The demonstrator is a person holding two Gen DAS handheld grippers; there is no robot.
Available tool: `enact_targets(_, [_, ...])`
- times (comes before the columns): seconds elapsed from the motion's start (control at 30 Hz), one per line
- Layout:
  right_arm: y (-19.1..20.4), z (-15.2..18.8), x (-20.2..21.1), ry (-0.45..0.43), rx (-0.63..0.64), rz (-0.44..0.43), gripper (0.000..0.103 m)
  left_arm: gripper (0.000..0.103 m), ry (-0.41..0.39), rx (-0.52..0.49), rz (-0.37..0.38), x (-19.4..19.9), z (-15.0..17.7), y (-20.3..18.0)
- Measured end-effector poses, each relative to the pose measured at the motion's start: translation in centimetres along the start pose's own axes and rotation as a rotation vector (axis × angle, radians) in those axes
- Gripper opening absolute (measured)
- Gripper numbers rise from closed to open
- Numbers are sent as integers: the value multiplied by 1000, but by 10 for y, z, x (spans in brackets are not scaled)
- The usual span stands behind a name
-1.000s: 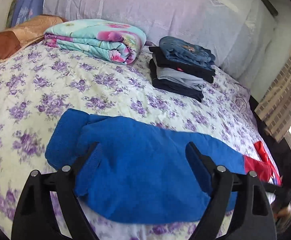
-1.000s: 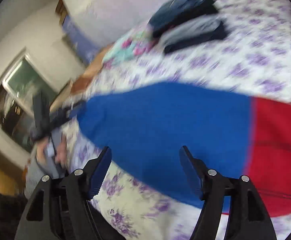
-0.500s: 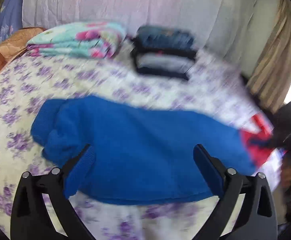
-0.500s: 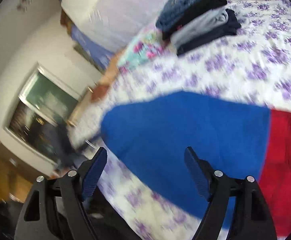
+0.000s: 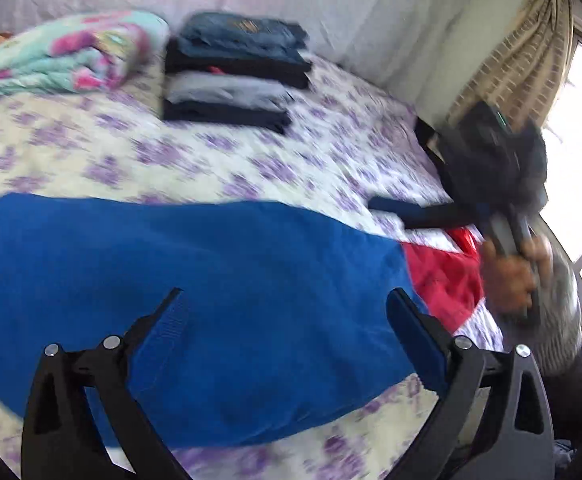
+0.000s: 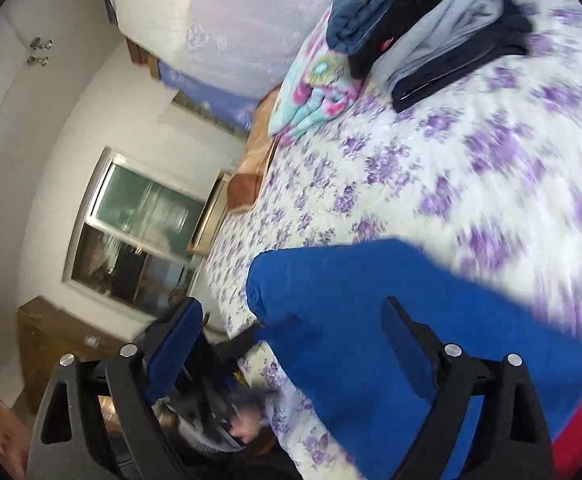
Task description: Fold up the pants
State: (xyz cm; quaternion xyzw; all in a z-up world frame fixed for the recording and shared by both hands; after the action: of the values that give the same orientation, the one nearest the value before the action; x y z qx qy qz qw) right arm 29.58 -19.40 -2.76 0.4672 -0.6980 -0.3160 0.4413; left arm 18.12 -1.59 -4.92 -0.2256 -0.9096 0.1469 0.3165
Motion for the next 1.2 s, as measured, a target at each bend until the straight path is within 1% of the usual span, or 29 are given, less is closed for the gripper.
enact_targets(0.07, [-24, -22, -15, 52, -35, 68, 91, 97, 58, 14, 45, -23, 13, -10])
enact_targets(0.1, [-35, -30, -25, 90, -62, 79, 91, 97, 83, 21, 53, -30, 20, -11])
enact_targets(0.13, [-45, -35, -34, 139, -83, 81, 91, 97, 108, 26, 55, -36, 29, -12])
enact_targets(0.17, [-53, -38, -42, 170, -86, 102, 91, 97, 119, 20, 45, -40, 36, -10])
enact_targets(0.2, [-57, -40, -50, 200, -81, 117, 91, 97, 106, -13, 33, -41, 44, -12])
enact_targets(0.23, [-60, -35, -58, 250, -87, 105, 91, 97, 97, -49, 26, -40, 47, -16])
enact_targets(0.3, [-63, -25, -66, 311, -100, 81, 90, 97, 100, -107, 4, -41, 53, -21])
enact_targets(0.37, [-60, -13, -72, 356, -99, 46, 83, 98, 103, -119, -4, -44, 55, -22])
enact_targets(0.4, [-57, -10, -76, 374, -95, 33, 82, 98, 103, -124, -10, -47, 54, -20])
enact_targets(0.47, [-54, -8, -81, 383, -98, 12, 82, 98, 100, -134, -15, -45, 56, -21])
enact_targets(0.57, [-52, -8, -97, 402, -149, -61, 83, 98, 95, -132, -11, -42, 55, -21])
enact_targets(0.6, [-52, -10, -101, 398, -168, -74, 83, 98, 93, -128, -8, -41, 55, -21])
enact_targets(0.63, [-53, -15, -109, 367, -194, -81, 83, 98, 93, -127, -6, -40, 55, -21])
enact_targets(0.67, [-54, -18, -116, 334, -222, -95, 83, 98, 92, -126, -6, -40, 55, -22])
enact_targets(0.7, [-58, -25, -118, 272, -250, -99, 83, 98, 91, -127, -6, -40, 55, -22])
enact_targets(0.77, [-65, -35, -114, 197, -265, -77, 83, 98, 91, -131, -7, -40, 56, -23])
enact_targets(0.8, [-69, -41, -109, 149, -251, -51, 83, 98, 91, -131, -7, -39, 56, -23])
enact_targets(0.83, [-71, -44, -106, 128, -239, -37, 83, 98, 90, -132, -7, -39, 57, -23])
enact_targets(0.9, [-73, -45, -102, 131, -241, -20, 83, 98, 88, -129, -4, -39, 57, -22])
enact_targets(0.93, [-72, -44, -97, 143, -209, 32, 83, 98, 87, -126, -2, -38, 56, -22])
enact_targets(1.0, [-67, -43, -86, 166, -63, 185, 83, 98, 83, -121, 2, -38, 56, -21])
enact_targets(1.07, [-58, -40, -78, 162, 140, 387, 81, 98, 81, -119, 4, -37, 56, -20])
enact_targets(1.1, [-50, -39, -77, 148, 275, 491, 80, 98, 80, -120, 3, -37, 57, -21])
enact_targets(1.13, [-49, -34, -78, 154, 350, 513, 77, 98, 80, -122, 2, -37, 57, -21])
enact_targets(1.2, [-42, -24, -92, 181, 404, 515, 70, 98, 78, -123, 1, -37, 57, -21])
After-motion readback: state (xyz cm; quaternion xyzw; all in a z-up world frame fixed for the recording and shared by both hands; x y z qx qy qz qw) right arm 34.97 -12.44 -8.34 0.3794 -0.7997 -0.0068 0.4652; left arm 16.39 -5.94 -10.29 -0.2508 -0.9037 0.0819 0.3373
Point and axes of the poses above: each gripper's, at about its wrist camera, not at the fingertips, and x roughly against the way its jaws point, y to its left, z to its underside, the point moved 5 cm from there along -x, roughly the way its jaws point, and after that the axes turned 10 degrees about -y, right-handed, at the moved point
